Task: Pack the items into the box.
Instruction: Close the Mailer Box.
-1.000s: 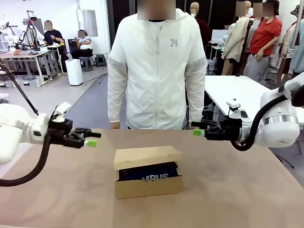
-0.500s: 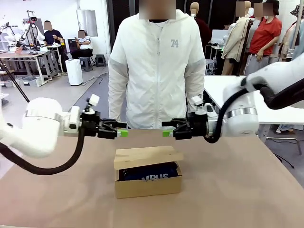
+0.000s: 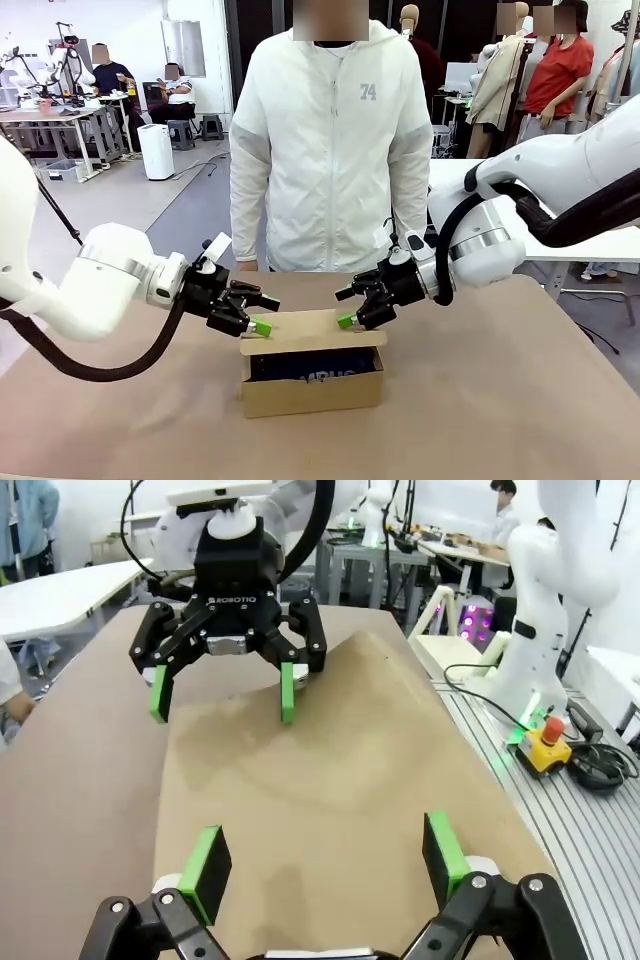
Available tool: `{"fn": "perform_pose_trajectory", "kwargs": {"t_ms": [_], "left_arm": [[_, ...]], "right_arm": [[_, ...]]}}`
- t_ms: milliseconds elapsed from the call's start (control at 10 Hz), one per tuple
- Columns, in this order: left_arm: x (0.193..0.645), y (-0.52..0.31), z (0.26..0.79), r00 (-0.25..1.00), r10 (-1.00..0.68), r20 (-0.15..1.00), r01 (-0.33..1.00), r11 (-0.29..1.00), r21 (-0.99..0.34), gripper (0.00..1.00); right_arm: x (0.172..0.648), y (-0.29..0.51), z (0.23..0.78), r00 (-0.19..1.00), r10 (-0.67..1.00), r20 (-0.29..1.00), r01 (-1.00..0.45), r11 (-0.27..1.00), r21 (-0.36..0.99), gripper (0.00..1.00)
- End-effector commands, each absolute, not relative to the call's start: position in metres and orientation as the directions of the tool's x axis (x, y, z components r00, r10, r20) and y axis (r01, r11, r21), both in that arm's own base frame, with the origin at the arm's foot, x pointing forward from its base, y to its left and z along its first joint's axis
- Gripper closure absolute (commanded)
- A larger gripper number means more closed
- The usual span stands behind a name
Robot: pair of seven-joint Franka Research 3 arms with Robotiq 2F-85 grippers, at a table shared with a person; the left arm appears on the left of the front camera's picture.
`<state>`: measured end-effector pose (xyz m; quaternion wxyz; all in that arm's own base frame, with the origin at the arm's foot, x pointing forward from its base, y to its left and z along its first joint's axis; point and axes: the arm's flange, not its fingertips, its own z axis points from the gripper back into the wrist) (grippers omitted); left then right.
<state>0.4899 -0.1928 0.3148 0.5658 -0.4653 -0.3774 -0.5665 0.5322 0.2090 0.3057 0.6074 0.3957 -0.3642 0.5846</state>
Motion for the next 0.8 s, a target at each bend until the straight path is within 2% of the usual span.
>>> {"fn": "perform_pose_trajectory", "kwargs": {"t_ms": [0, 300, 500, 700], "left_arm": [[0.479, -0.195, 0.305, 0.053, -0.311, 0.949, 0.993, -0.08, -0.082, 0.0], [0.48, -0.203, 0.301, 0.059, -0.337, 0.939, 0.986, -0.128, -0.108, 0.0], [0.473, -0.205, 0.3, 0.019, -0.395, 0.918, 0.985, -0.15, -0.085, 0.0], [0.464, -0.209, 0.298, -0.002, -0.436, 0.9, 0.979, -0.184, -0.087, 0.0]], "right_arm": [[0.517, 0.217, 0.307, 0.034, 0.473, 0.88, -0.998, -0.024, 0.051, 0.0], [0.496, 0.206, 0.31, 0.036, 0.381, 0.924, -0.998, -0.036, 0.054, 0.0], [0.48, 0.203, 0.315, -0.022, 0.32, 0.947, -0.994, -0.11, 0.014, 0.0], [0.468, 0.201, 0.313, 0.01, 0.252, 0.968, -0.969, -0.236, 0.071, 0.0]]}}
